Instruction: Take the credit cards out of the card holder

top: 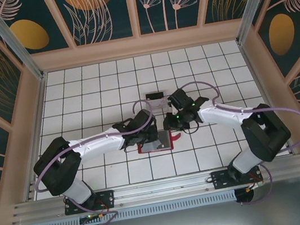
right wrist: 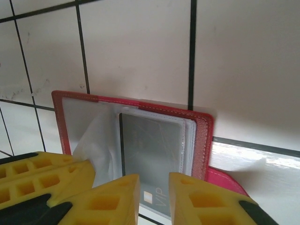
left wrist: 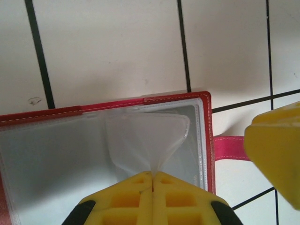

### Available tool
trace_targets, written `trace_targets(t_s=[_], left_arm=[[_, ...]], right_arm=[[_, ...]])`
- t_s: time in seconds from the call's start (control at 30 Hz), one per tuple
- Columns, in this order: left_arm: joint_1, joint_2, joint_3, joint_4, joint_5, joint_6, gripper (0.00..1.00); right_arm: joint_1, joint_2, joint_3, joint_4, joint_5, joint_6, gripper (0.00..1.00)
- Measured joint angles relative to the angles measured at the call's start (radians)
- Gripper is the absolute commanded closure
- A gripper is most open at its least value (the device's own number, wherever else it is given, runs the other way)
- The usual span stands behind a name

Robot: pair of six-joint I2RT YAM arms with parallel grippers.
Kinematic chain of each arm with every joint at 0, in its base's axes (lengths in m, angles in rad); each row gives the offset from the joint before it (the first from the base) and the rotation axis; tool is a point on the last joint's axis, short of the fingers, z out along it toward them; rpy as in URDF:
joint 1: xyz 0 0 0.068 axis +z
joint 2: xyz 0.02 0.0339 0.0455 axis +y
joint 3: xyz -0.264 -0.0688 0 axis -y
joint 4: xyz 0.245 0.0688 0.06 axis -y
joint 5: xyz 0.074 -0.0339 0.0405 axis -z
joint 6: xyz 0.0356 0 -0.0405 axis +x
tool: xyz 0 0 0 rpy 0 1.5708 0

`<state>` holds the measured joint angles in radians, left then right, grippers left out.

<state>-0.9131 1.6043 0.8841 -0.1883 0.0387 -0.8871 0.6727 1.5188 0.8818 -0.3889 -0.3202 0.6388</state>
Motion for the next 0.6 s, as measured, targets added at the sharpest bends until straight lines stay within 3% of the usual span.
trace_targets(t_s=[0.3,0.47,0.6], left_arm=[[0.025,-0.023,-0.059,0.080,0.056,-0.005,0.88],[0.025,-0.058,-0.070,0.079,0.056,-0.008,0.73],[0.025,-0.097,-0.071,0.047,0.029,-0.013,0.67]], right_arm=[[0.057,0.090,-0.043,0.130,-0.077,0.066,0.84],[0.058,0.117,-0.054,0.161,-0.092,0.082,0.84],[0.061,0.121,-0.054,0.180,-0.101,0.086,0.84]])
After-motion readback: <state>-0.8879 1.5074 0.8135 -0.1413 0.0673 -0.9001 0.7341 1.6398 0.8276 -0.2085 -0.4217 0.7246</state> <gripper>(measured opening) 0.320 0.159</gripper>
